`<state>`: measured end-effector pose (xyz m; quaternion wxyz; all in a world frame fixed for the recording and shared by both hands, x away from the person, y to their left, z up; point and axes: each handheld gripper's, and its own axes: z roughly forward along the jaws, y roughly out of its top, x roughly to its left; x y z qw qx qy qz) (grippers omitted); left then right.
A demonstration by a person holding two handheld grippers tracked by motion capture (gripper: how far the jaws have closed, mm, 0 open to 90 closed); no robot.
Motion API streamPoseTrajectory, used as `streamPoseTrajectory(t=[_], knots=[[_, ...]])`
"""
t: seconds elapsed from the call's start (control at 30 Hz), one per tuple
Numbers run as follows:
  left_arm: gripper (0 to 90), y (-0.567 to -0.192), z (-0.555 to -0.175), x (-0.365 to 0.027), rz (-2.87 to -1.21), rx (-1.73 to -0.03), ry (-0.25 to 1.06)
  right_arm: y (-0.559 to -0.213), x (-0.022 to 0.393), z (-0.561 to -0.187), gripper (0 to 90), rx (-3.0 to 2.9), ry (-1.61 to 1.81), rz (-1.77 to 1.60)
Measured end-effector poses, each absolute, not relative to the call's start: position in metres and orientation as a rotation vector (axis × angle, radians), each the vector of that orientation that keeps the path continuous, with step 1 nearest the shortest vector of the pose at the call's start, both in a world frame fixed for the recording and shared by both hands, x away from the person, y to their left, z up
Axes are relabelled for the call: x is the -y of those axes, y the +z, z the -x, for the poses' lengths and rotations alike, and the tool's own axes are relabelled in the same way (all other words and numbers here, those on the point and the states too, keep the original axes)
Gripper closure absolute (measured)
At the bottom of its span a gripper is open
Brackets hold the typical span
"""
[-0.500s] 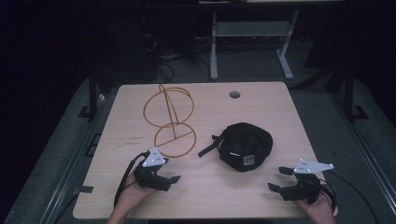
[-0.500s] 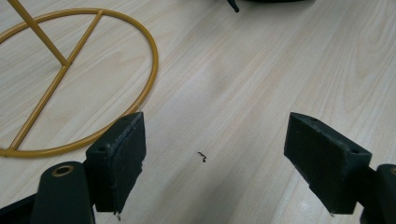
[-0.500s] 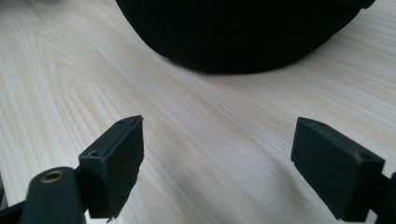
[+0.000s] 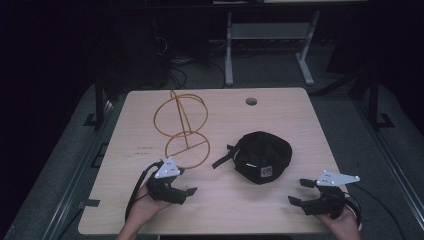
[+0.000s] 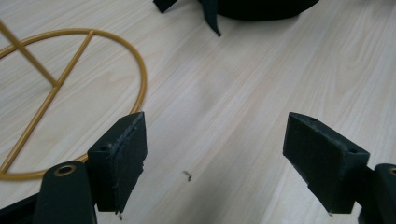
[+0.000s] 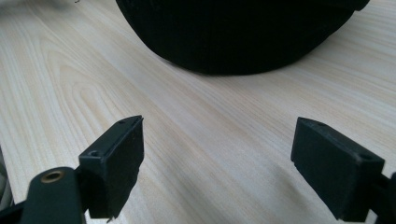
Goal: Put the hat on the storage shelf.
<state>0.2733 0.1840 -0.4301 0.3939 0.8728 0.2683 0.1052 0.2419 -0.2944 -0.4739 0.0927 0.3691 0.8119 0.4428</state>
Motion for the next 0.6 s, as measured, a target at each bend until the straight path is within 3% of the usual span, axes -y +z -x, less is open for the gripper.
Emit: streamPoseTrajectory(t=[0.6], knots=[[19.6, -0.396, -0.278, -0.128, -2.179, -0.538, 0.181, -0.473, 0.298, -0.239, 16.5, -2.398, 1.329, -1.096]])
